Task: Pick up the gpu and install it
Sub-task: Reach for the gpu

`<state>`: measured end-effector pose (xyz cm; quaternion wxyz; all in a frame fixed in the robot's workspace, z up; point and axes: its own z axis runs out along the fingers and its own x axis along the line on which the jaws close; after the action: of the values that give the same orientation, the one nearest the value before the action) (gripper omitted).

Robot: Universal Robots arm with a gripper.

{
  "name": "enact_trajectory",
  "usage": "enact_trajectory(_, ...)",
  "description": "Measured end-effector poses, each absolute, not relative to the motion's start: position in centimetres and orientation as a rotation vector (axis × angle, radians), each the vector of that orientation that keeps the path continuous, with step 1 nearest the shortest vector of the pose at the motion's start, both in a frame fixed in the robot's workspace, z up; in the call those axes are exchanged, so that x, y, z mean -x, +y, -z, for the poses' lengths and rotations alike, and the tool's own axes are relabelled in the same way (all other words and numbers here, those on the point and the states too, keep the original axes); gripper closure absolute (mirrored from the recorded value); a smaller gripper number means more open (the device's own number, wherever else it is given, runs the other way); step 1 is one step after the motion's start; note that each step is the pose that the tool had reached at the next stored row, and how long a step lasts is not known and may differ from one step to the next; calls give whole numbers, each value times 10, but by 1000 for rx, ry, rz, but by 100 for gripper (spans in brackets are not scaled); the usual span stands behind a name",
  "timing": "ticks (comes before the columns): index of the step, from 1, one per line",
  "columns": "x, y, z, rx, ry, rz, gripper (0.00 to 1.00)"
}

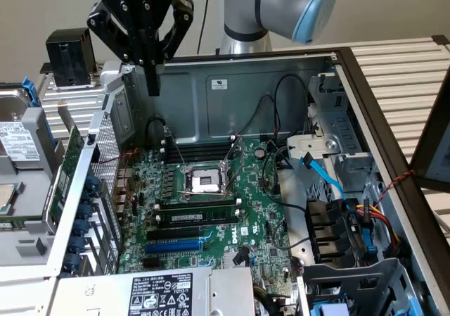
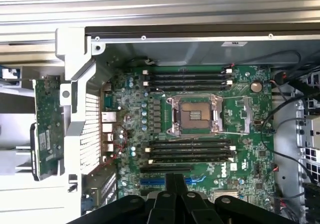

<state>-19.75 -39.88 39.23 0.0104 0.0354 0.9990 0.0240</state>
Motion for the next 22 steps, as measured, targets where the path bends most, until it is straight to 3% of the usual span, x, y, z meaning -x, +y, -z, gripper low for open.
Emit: enact_trajectory(22,298,-399,-392,-110,3115,-77,89)
